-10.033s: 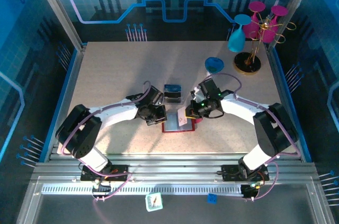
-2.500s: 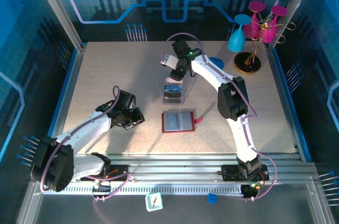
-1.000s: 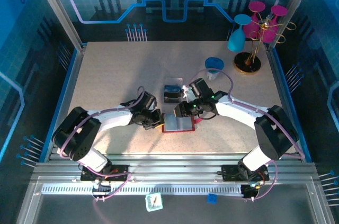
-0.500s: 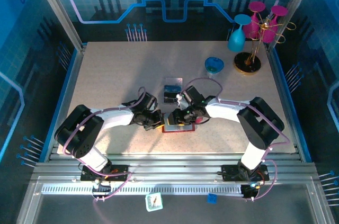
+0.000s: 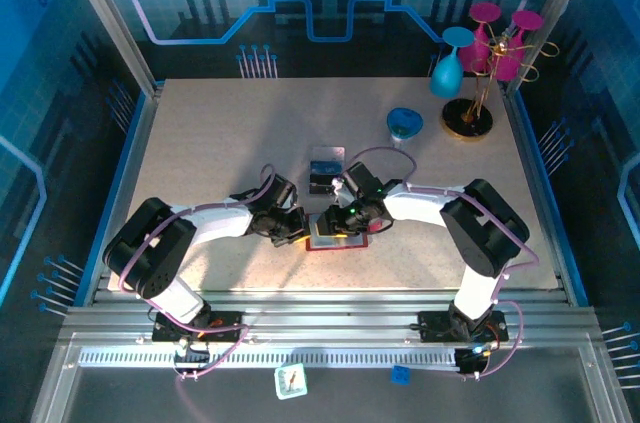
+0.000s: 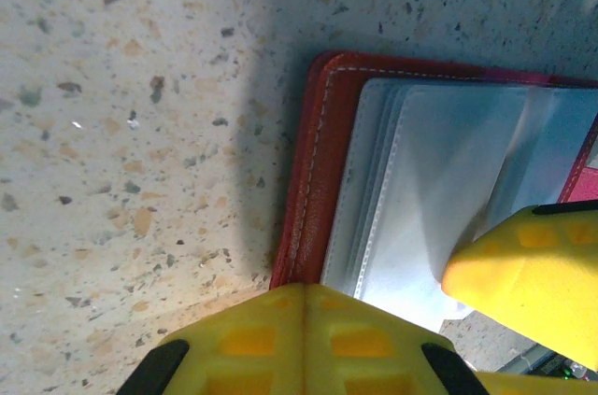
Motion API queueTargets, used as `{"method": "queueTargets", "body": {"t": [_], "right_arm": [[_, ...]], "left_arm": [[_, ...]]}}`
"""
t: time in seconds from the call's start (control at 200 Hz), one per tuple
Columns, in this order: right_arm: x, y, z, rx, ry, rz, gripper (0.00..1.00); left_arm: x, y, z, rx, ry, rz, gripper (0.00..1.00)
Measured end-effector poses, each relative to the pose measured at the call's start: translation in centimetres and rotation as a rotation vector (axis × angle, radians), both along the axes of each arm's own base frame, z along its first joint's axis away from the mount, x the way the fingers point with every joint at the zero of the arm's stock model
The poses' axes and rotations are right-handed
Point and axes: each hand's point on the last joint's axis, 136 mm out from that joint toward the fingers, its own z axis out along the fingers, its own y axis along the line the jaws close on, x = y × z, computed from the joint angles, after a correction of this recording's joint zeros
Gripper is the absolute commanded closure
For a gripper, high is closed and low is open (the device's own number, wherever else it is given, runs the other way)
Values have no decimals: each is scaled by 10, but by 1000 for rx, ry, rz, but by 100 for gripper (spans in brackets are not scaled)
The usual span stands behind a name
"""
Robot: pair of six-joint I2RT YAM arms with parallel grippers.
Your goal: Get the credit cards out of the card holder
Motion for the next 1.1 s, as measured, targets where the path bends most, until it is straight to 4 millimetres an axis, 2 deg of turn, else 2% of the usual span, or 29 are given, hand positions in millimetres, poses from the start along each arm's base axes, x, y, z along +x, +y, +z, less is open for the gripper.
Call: {"method": "queueTargets", "body": {"t": [0.515, 1.101], "right_arm": [[1, -4, -3, -33, 0, -13, 58], [0, -14, -3, 8, 14, -62, 58]], "left_arm": [[-2, 1, -1, 6, 8, -1, 94], [-2, 1, -2, 18, 22, -7, 94]]}}
